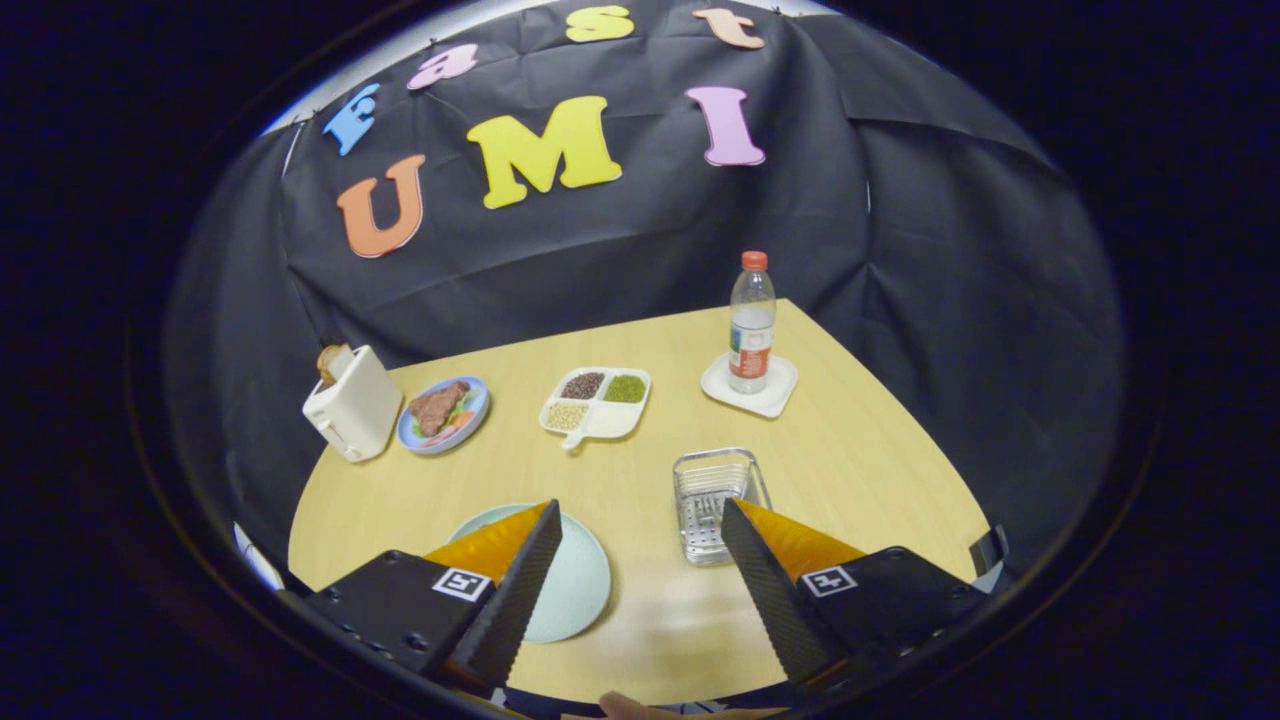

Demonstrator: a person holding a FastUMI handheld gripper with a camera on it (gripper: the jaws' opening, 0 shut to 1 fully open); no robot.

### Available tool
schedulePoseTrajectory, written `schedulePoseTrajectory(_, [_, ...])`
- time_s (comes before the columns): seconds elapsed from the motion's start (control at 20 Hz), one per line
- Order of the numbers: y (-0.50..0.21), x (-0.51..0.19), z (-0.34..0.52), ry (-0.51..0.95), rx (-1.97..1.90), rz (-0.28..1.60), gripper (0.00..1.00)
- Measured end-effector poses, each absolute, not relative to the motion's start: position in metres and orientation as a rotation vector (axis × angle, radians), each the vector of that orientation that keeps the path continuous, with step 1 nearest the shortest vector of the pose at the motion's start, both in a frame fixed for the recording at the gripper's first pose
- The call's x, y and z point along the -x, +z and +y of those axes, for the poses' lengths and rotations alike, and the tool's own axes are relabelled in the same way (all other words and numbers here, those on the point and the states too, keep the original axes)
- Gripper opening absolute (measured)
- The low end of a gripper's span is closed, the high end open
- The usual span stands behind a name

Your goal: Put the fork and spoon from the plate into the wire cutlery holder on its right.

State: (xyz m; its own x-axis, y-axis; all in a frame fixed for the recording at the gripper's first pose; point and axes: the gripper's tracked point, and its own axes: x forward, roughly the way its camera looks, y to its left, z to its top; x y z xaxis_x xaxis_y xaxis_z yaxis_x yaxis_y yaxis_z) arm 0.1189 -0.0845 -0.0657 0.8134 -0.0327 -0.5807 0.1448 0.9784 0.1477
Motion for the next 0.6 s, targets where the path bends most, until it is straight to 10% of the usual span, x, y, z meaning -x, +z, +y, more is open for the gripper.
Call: schedulePoseTrajectory(0.6, [-0.104,-0.114,0.021,-0.072,-0.188,0.613,0.96])
